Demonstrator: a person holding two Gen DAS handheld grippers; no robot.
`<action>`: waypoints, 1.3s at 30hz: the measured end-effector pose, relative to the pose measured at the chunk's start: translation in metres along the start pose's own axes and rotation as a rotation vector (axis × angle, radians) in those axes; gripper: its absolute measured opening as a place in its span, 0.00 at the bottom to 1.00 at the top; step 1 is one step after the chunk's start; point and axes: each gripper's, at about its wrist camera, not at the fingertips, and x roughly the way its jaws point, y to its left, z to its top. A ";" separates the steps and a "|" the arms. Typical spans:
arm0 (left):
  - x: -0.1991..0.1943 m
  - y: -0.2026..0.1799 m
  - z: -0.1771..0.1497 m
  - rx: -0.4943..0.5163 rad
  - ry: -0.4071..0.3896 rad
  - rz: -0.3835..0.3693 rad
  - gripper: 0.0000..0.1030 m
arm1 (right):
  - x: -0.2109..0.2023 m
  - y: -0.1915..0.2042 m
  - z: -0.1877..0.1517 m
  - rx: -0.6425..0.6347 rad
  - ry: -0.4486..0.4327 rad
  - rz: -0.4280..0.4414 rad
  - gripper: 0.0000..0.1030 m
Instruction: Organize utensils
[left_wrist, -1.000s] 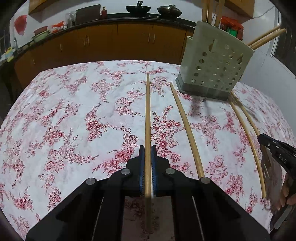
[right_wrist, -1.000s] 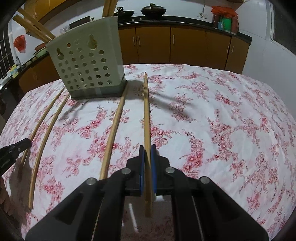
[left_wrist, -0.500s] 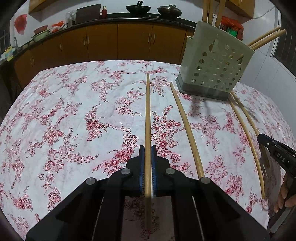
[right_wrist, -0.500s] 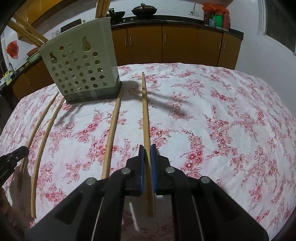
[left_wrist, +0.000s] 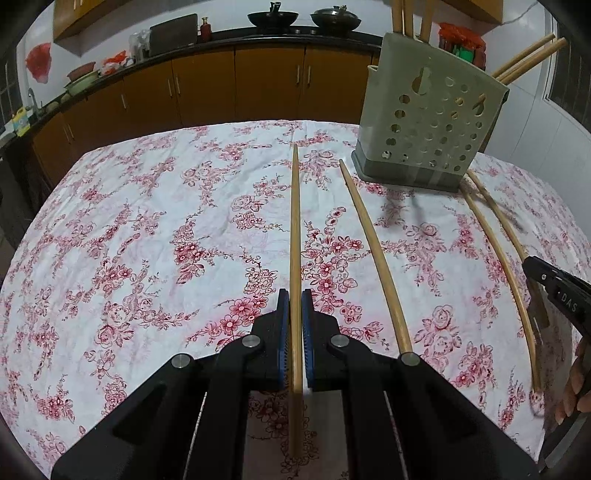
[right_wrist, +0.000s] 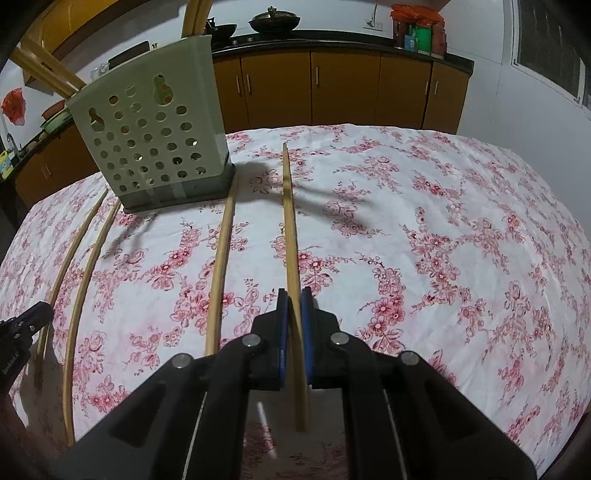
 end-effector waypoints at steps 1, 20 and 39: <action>0.000 0.000 0.000 0.000 0.000 0.000 0.08 | 0.000 -0.001 0.000 0.004 0.000 0.005 0.09; -0.005 0.016 -0.004 -0.093 -0.006 -0.088 0.08 | -0.002 -0.006 -0.003 -0.057 0.009 0.091 0.09; -0.015 0.010 -0.015 -0.037 0.004 -0.122 0.08 | -0.014 -0.016 -0.009 -0.045 -0.012 0.100 0.08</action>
